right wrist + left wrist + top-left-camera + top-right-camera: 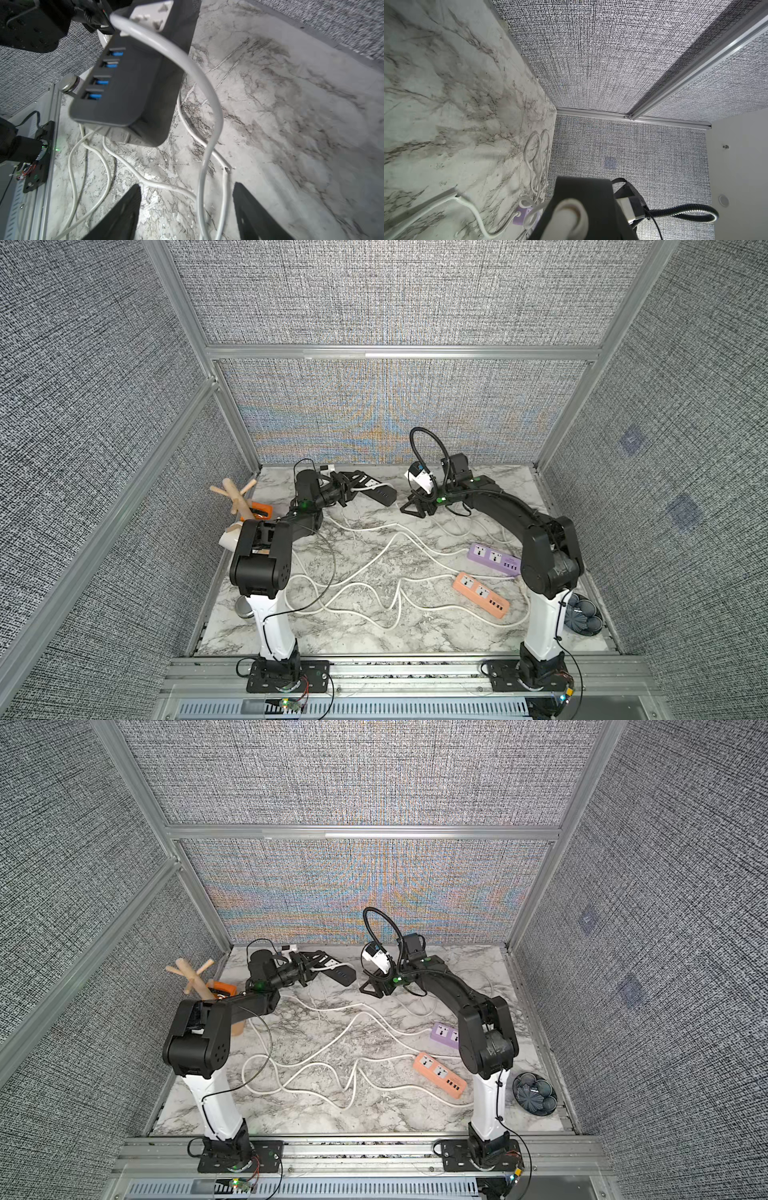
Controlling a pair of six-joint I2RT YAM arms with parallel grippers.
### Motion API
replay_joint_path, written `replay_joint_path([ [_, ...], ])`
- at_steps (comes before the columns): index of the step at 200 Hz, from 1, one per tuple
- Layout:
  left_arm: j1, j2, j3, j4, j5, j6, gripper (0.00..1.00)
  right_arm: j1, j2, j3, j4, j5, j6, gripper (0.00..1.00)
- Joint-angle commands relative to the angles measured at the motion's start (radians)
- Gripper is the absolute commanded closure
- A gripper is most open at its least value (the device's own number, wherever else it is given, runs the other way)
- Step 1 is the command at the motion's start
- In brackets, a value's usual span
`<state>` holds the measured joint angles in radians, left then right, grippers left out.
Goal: Unwrap the cord wrapped around the power strip
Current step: Unwrap the power cord from the power strip.
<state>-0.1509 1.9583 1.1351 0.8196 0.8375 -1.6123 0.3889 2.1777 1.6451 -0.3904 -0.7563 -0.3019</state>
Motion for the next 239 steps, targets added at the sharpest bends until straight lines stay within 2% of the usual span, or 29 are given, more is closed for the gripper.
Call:
replay_joint_path([
  [1, -0.004, 0.002, 0.005, 0.079, 0.005, -0.035, 1.0, 0.006, 0.038, 0.017, 0.058, -0.072, 0.039, 0.3],
  [38, -0.006, -0.004, -0.011, 0.109, 0.001, -0.051, 1.0, 0.01, 0.09, 0.014, 0.154, -0.056, 0.145, 0.31],
  [76, -0.007, -0.015, -0.039, 0.148, 0.005, -0.074, 1.0, 0.011, 0.103, 0.024, 0.221, -0.061, 0.197, 0.47],
  [101, -0.009, -0.019, -0.058, 0.162, -0.004, -0.075, 1.0, 0.008, 0.101, 0.04, 0.22, -0.044, 0.214, 0.53],
  [120, -0.016, -0.023, -0.066, 0.165, -0.003, -0.072, 1.0, 0.008, 0.09, 0.039, 0.226, -0.046, 0.216, 0.55],
  [135, -0.023, -0.021, -0.068, 0.17, -0.005, -0.074, 1.0, 0.008, 0.091, 0.037, 0.238, -0.055, 0.231, 0.53],
  [153, -0.027, -0.018, -0.075, 0.189, -0.015, -0.088, 1.0, 0.01, 0.091, 0.005, 0.32, -0.067, 0.285, 0.51],
  [167, -0.031, -0.016, -0.077, 0.206, -0.02, -0.101, 1.0, 0.01, 0.089, -0.011, 0.36, -0.07, 0.308, 0.54],
  [190, -0.032, -0.019, -0.08, 0.209, -0.02, -0.1, 1.0, 0.007, 0.07, -0.014, 0.37, -0.075, 0.304, 0.7],
  [210, -0.032, -0.007, -0.077, 0.203, -0.021, -0.095, 1.0, -0.005, 0.038, -0.026, 0.364, -0.066, 0.288, 1.0],
  [239, -0.032, 0.014, -0.068, 0.19, -0.032, -0.089, 1.0, -0.034, -0.041, -0.054, 0.329, -0.039, 0.256, 1.0],
])
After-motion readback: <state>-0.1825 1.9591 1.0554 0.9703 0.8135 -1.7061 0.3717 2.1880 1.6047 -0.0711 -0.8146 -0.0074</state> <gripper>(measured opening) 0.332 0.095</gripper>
